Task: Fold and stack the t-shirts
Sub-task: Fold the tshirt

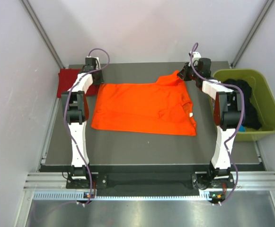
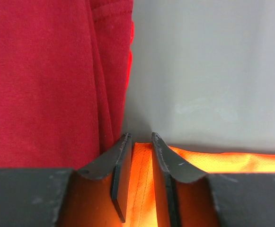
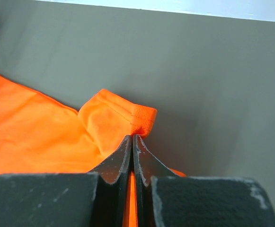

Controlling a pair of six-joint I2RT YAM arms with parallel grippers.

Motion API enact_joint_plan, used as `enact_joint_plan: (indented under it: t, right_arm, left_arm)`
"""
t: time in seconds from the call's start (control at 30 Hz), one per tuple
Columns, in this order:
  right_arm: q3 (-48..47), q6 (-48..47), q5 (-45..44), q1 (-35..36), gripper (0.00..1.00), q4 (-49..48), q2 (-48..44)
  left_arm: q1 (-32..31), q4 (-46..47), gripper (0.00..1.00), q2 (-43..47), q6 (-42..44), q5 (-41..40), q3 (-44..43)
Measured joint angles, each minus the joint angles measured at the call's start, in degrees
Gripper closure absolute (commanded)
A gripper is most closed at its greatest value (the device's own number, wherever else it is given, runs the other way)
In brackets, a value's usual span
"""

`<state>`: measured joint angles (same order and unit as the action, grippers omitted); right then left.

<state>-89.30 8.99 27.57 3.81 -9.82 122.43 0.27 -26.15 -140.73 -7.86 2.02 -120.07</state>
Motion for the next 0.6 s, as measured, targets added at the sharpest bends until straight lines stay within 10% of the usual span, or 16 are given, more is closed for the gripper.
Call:
enact_joint_plan:
  t: [0.23,0.6]
  right_arm:
    - [-0.1,0.0,0.0,0.0,1.00,0.0,0.1]
    - [-1.9,-0.1,0.1,-0.3,1.00,-1.8,0.6]
  left_arm:
    - [0.0,0.0,1.00,-0.4,0.1,0.1,-0.2]
    - [0.0,1.4,1.00,3.3,-2.6,1.9,5.5]
